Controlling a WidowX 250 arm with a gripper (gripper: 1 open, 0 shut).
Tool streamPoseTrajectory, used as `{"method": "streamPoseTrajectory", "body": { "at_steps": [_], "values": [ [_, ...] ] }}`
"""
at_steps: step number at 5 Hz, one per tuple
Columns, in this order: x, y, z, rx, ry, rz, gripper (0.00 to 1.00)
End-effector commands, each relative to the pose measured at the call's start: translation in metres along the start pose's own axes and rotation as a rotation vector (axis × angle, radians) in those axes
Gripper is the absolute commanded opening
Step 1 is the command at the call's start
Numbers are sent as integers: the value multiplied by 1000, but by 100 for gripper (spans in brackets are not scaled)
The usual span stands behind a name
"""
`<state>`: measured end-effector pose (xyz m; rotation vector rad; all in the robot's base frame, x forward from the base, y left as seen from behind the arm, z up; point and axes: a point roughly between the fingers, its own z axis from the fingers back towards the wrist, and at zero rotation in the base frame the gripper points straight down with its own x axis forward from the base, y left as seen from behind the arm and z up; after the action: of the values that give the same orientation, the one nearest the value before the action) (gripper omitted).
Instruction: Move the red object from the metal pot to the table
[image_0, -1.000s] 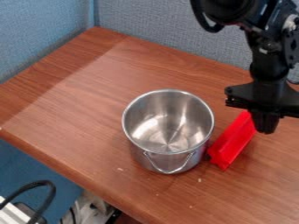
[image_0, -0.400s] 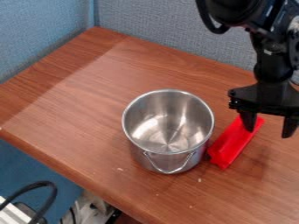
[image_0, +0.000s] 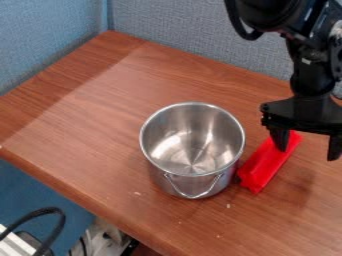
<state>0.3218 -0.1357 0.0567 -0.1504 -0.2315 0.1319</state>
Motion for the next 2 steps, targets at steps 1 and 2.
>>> {"method": "streamPoseTrajectory", "body": {
  "at_steps": [1,2],
  "values": [
    [9,-5,9,-17,-37,-10,100],
    [10,-4,9,-15,-34,-11,100]
  ]
}}
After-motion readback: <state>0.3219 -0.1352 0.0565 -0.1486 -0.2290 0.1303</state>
